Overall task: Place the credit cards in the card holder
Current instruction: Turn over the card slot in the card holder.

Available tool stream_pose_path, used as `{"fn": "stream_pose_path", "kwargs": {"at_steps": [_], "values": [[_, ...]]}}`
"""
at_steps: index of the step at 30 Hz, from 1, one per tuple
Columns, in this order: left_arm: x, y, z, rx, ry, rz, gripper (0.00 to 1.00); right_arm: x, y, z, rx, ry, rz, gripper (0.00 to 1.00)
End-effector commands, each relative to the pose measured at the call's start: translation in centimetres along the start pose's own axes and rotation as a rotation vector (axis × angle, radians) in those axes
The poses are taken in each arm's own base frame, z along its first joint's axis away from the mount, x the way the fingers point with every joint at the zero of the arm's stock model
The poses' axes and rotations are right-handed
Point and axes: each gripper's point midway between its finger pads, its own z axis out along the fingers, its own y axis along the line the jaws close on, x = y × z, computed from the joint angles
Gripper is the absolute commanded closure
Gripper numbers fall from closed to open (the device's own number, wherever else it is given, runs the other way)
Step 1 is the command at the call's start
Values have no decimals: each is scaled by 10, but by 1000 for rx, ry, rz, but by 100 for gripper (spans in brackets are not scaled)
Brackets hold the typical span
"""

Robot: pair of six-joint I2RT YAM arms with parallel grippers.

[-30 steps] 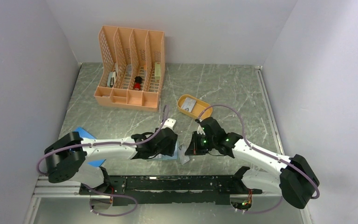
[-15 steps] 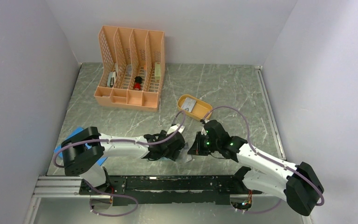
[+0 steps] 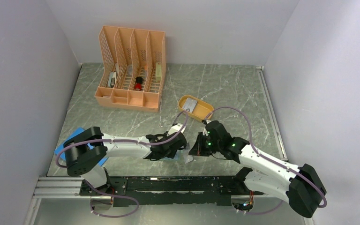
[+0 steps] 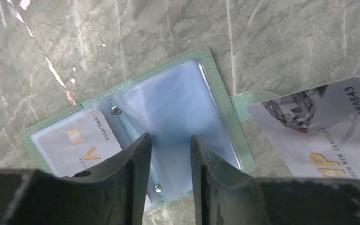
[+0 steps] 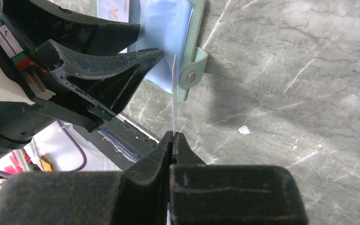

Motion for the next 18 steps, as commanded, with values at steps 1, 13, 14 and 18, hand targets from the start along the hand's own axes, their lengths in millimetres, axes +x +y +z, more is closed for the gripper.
{"fn": "stream_pose_path", "kwargs": {"at_steps": [1,13,14,18], "values": [[21,10,8,-40,52,38,64,4,4,1,-22,23,-25,100],[27,16,8,-61,56,24,95,11,16,10,-72,84,-33,100],[27,16,7,-62,54,23,95,12,17,11,-75,88,-35,100],[27,17,6,-64,52,18,95,14,19,13,-92,105,-27,100]]}}
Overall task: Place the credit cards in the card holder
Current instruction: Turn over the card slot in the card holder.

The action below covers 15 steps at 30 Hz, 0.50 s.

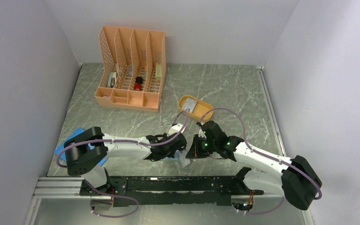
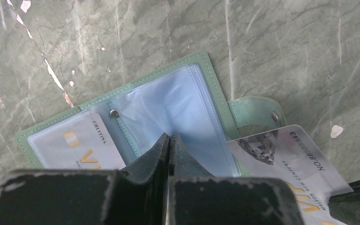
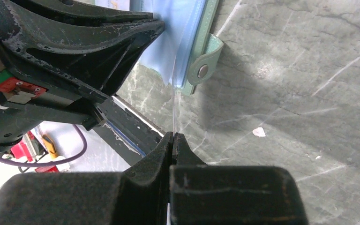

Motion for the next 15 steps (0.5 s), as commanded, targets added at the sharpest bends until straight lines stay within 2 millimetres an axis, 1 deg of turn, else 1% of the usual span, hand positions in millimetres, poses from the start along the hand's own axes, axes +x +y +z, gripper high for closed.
{"fn": "stream_pose_path", "kwargs": {"at_steps": [1,5,12,15], "values": [[31,18,3,-56,77,35,95,-2,15,1,-62,5,-14,100],[32,18,3,-55,76,30,95,-1,15,3,-64,15,-6,100],[32,20,3,-59,75,25,95,2,3,5,-9,13,33,100],[34,20,2,-61,75,25,95,1,3,5,-10,0,57,100]]}}
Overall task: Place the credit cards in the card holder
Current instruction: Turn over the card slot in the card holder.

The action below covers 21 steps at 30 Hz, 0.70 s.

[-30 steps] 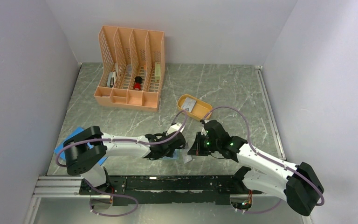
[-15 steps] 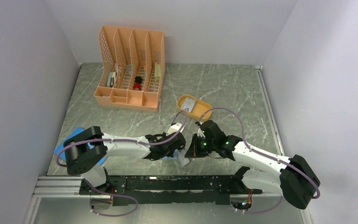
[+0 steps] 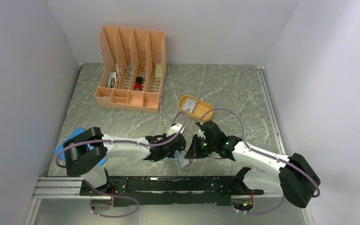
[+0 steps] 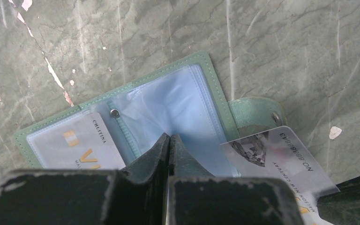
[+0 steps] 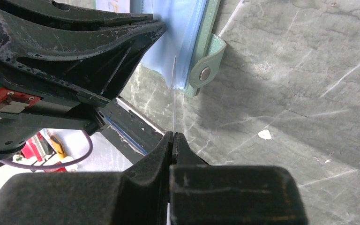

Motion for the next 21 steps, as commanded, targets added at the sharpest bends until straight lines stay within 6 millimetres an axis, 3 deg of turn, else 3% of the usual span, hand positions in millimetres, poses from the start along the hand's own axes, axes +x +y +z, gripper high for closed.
{"fn": "stream_pose_path", "kwargs": {"at_steps": [1,15,21], "values": [[34,21,2,-63,89,43,95,0,0,0,0,-19,34,100],[36,21,2,-62,91,34,95,3,1,1,-18,-9,56,100],[38,22,2,-64,94,33,95,-5,3,-7,-16,-67,56,100]]}}
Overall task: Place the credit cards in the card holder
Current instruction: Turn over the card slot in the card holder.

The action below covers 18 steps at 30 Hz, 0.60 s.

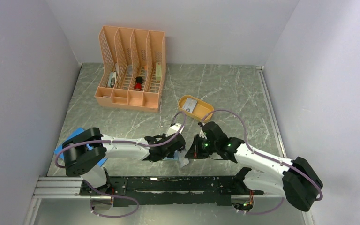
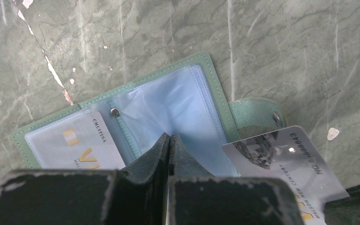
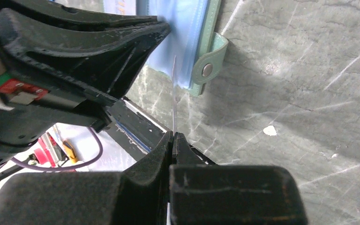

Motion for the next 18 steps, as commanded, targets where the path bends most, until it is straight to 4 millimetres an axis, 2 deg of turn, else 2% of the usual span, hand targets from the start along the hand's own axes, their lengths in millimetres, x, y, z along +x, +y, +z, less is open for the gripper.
{"fn": "stream_pose_path", "kwargs": {"at_steps": [1,18], "values": [[37,23,2,-68,103,52,95,-5,2,-6,-4,-45,-2,100],[36,21,1,-63,100,44,95,3,-9,3,36,1,25,100]]}}
